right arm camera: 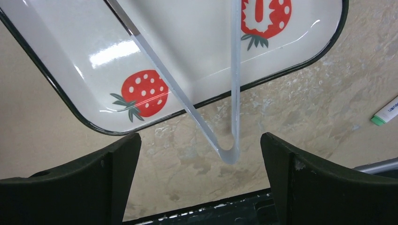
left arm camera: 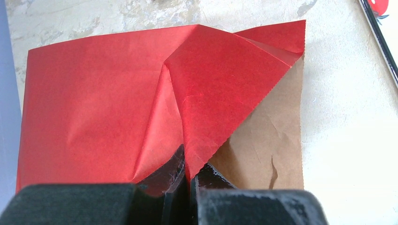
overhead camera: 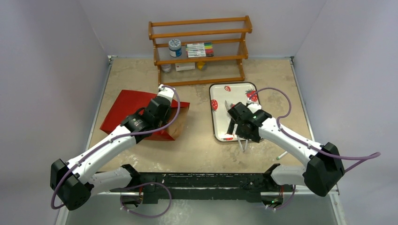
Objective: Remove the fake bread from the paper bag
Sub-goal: Pick up the clamp from the container.
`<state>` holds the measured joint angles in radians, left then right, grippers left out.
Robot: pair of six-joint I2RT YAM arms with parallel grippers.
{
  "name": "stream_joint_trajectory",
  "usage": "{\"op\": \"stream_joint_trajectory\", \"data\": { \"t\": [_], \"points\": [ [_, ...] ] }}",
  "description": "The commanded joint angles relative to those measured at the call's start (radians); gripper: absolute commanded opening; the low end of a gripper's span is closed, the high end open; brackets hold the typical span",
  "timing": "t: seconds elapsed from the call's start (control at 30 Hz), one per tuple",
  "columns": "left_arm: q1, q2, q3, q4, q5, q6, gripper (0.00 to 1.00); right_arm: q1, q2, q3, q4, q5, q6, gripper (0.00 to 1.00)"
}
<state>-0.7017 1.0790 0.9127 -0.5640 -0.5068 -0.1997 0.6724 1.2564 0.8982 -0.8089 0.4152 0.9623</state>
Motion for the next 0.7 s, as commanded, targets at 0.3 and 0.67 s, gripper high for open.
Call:
{"op": "stream_joint_trajectory", "data": {
  "t": [0.3, 0.67],
  "points": [
    [-0.002, 0.022, 0.047, 0.062, 0.019, -0.011, 0.0, -0.132, 0.084, -0.02, 0.114, -0.108, -0.141, 1.0],
    [-0.001, 0.06, 0.055, 0.086, 0.014, 0.003, 0.0, -0.203, 0.184, 0.0, 0.186, -0.123, -0.217, 1.0]
  ]
}}
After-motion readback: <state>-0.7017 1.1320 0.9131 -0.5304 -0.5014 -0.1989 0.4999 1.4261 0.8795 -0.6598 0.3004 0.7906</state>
